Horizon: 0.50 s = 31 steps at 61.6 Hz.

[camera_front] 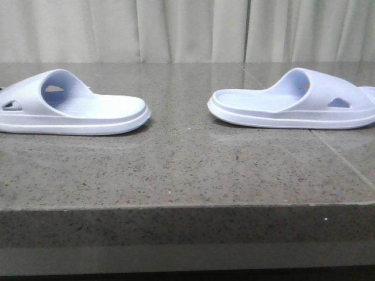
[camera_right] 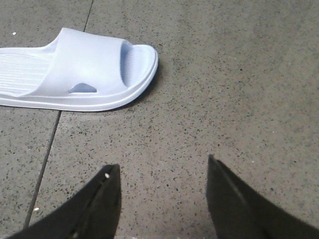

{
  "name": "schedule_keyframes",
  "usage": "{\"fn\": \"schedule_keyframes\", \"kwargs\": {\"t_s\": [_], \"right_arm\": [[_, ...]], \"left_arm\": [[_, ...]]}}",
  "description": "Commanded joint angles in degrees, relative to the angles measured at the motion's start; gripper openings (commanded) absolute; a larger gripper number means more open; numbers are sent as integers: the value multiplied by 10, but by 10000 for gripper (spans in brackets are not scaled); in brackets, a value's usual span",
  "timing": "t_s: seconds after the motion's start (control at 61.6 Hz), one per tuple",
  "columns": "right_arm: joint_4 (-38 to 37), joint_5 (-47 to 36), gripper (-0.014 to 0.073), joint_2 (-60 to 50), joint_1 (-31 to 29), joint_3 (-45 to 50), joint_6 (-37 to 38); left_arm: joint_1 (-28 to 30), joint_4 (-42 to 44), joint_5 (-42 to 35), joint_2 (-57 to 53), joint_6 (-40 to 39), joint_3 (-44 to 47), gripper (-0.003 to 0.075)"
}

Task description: Insert blue slippers together front up

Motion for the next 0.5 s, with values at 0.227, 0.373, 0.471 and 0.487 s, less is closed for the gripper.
{"fn": "schedule_keyframes", "kwargs": {"t_s": [0.227, 0.373, 0.471, 0.487], "right_arm": [[-4, -53, 417, 9, -4, -20, -3], [4, -39, 417, 9, -4, -20, -2], [29, -34, 417, 11, -4, -20, -2], [33, -34, 417, 12, -4, -20, -2]], "left_arm": [[-6, -15, 33, -128, -1, 3, -20], [-6, -53, 16, -205, -1, 60, -20], [-6, -98, 3, -249, 11, 107, -20], [-6, -104, 3, -253, 14, 112, -20]]}}
